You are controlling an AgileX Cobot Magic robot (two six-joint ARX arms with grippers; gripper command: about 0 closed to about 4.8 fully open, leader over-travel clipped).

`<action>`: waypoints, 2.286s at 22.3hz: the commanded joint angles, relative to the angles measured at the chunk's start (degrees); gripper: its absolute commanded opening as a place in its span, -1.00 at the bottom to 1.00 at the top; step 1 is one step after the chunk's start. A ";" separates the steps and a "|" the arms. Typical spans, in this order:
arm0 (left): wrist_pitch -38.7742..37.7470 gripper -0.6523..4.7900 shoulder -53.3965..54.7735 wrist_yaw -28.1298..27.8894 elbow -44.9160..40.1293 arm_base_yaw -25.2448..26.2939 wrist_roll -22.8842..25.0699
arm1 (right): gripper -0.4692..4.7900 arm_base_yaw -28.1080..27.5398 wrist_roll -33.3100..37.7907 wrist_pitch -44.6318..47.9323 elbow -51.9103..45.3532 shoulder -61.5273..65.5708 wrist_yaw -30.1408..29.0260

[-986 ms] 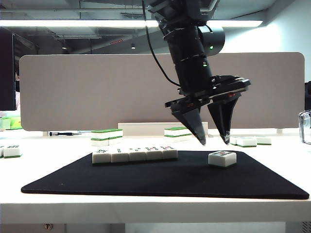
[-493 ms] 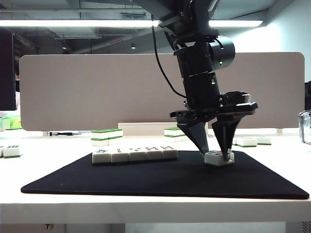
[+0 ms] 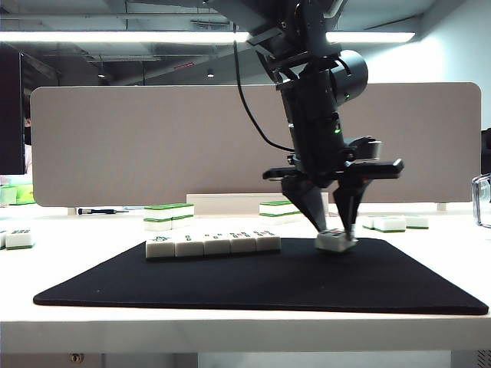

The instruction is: Align six mahjong tiles in a row on the table.

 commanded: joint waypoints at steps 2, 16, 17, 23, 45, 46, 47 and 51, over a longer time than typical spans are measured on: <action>-0.77 -0.22 -0.22 -2.51 0.13 1.66 -0.17 | -0.82 -0.02 -0.15 0.94 0.17 -0.68 0.11; -3.37 -0.20 -0.22 -0.72 0.13 4.48 -0.17 | -0.82 -0.02 -0.15 0.98 0.17 -0.68 0.13; -3.50 -0.20 -0.22 -0.79 0.13 4.39 -0.48 | -0.82 -0.02 -0.15 0.98 0.17 -0.68 0.13; -3.96 0.01 -0.22 -0.74 0.13 4.20 -1.70 | -0.82 -0.02 -0.15 0.96 0.17 -0.68 0.13; 1.97 -0.47 -1.49 1.40 0.09 1.62 6.56 | -0.82 -0.02 -0.15 0.98 0.17 -0.68 0.11; 1.97 -0.47 -1.11 1.42 0.09 1.62 6.51 | -0.82 -0.02 -0.15 0.96 0.17 -0.68 0.11; 1.90 -0.47 -1.01 1.40 0.09 1.62 6.49 | -0.82 -0.02 -0.15 0.96 0.17 -0.68 0.11; 2.10 -0.47 -0.28 1.25 0.09 1.68 6.51 | -0.82 -0.02 -0.15 0.96 0.17 -0.68 0.11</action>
